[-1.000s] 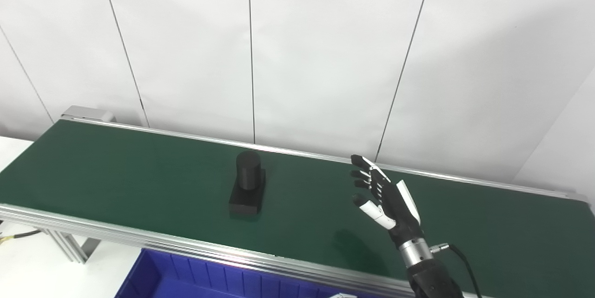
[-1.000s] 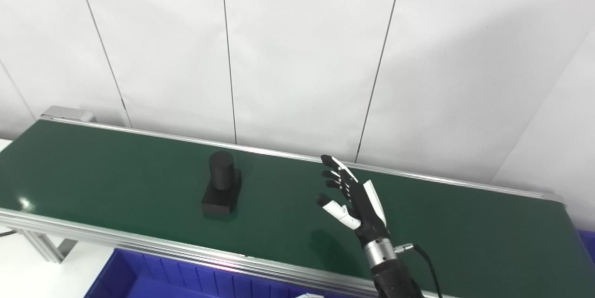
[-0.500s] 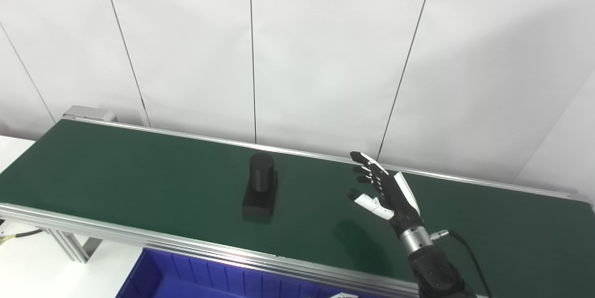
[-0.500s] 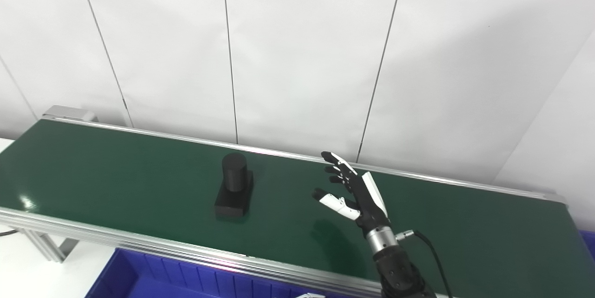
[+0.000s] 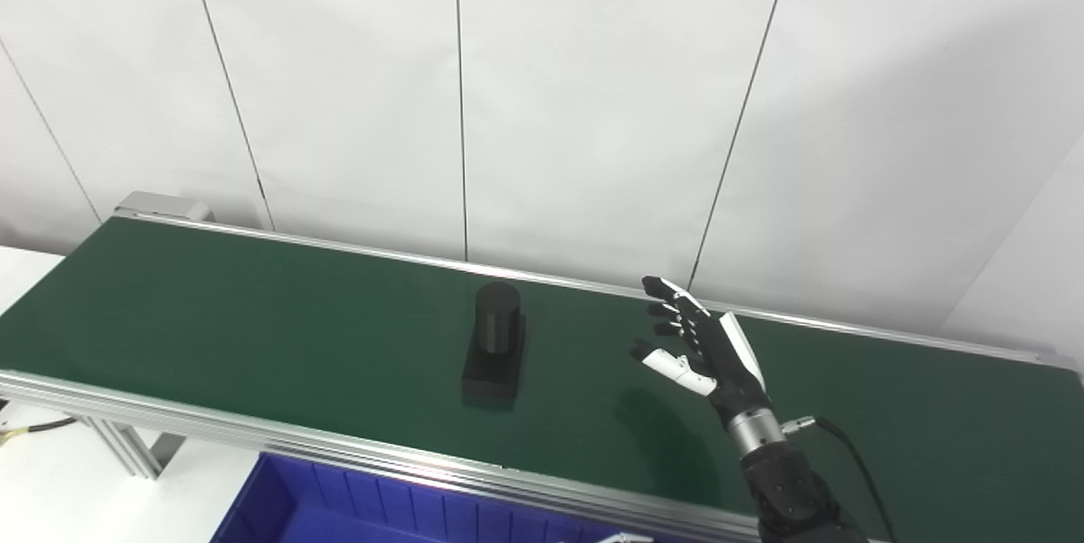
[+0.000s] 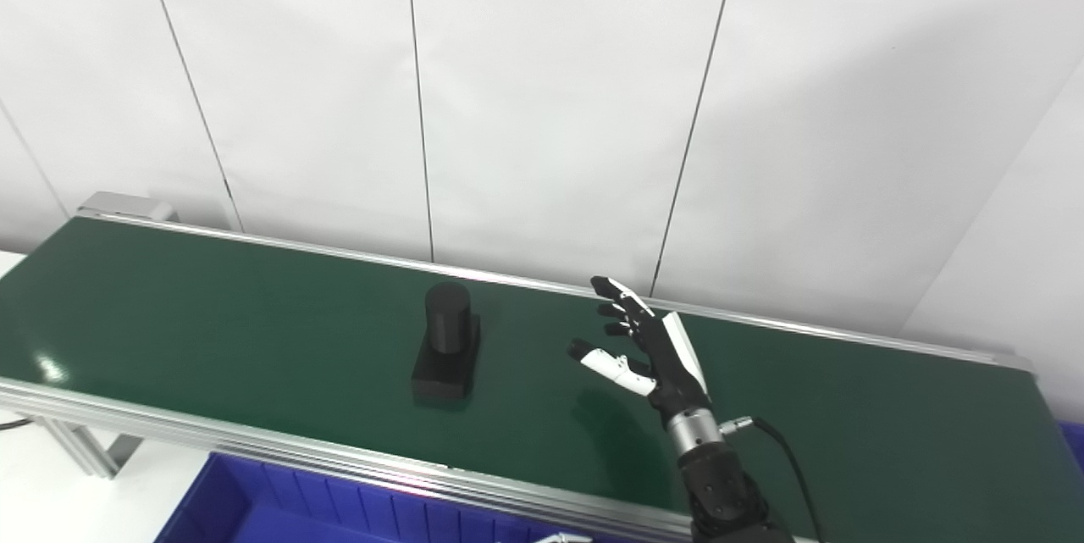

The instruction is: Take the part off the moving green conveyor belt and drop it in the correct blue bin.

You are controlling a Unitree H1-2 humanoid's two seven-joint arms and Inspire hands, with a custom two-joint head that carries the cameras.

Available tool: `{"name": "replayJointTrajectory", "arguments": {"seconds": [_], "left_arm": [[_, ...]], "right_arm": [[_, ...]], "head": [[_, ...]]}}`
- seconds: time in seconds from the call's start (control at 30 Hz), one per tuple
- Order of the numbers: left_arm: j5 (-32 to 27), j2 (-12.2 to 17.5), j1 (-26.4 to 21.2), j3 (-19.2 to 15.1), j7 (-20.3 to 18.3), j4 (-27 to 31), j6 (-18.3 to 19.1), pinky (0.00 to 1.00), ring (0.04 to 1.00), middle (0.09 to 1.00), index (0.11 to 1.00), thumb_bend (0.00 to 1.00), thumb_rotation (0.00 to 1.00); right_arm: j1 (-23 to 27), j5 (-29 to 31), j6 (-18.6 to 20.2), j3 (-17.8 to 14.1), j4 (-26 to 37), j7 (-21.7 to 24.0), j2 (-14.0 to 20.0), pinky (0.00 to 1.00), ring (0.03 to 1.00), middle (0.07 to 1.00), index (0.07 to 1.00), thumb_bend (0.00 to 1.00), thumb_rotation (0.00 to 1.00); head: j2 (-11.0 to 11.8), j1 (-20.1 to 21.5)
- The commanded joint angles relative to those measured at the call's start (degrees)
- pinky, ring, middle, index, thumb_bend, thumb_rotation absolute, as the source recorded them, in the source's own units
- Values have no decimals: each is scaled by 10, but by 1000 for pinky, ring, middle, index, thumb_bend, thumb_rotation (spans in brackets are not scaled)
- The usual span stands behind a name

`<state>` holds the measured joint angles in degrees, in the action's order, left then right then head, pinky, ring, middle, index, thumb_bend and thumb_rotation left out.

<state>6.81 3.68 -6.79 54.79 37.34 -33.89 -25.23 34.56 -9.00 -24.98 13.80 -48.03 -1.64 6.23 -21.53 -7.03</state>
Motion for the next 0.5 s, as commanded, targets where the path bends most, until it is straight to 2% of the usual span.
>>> {"name": "replayJointTrajectory", "arguments": {"seconds": [0.0, 0.47], "left_arm": [[10, 0, -5, -4, 7, 25, -17, 577, 709, 750, 719, 1000, 850], [15, 5, 3, 9, 20, 38, -17, 568, 698, 746, 717, 1000, 859]], "right_arm": [[31, -5, -19, 1, 7, -15, -3, 740, 834, 889, 885, 793, 669], [68, -31, -19, 10, -63, -34, 3, 757, 835, 900, 903, 763, 639]], "head": [[-1, -1], [-7, 5]]}}
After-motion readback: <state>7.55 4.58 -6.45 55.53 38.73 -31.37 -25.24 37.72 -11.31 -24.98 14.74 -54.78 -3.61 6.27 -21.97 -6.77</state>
